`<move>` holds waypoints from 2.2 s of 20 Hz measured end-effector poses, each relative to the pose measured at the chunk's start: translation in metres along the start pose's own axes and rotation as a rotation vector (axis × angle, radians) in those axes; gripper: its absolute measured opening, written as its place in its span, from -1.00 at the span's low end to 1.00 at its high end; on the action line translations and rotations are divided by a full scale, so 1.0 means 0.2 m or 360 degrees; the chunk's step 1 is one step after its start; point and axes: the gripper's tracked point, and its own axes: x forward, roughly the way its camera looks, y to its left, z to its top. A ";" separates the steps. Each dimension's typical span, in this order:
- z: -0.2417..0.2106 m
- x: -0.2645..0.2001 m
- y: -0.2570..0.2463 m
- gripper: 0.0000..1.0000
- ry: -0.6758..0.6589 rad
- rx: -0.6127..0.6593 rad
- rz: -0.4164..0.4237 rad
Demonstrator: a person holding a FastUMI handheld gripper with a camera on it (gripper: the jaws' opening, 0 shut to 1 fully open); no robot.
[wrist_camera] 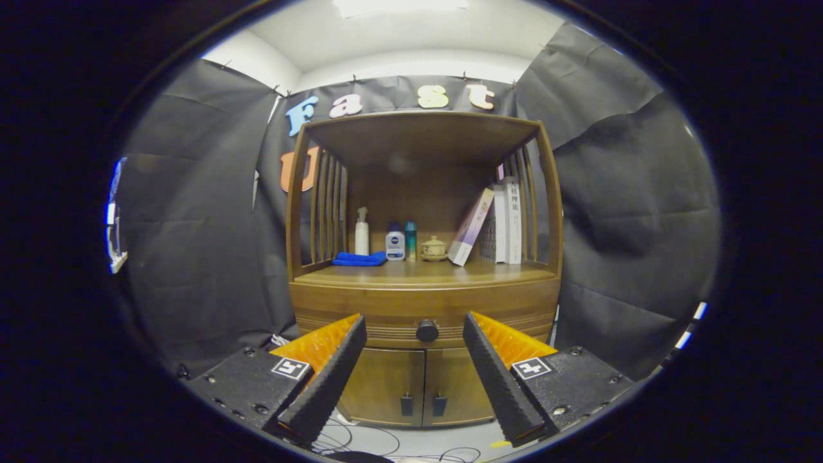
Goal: Pull open the drawer, take out the items inside it, and place them on the countertop above the cabinet.
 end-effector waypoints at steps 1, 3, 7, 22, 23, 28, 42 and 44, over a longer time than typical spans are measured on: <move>-0.01 0.00 0.00 0.99 0.0006 -0.0003 0.0001; -0.03 0.02 0.01 0.98 0.0020 -0.0007 0.0010; -0.06 0.06 0.01 0.98 0.0033 -0.0028 0.0005; -0.23 0.64 -0.07 0.99 0.0130 -0.0085 -0.0014; -0.26 0.69 -0.08 0.99 0.0147 -0.0107 -0.0032; -0.41 0.87 -0.10 0.99 0.0245 -0.0137 -0.0056; -0.52 1.03 -0.14 -0.05 0.0256 -0.0103 -0.0103; -0.51 1.02 -0.14 -0.10 0.0278 -0.0063 -0.0078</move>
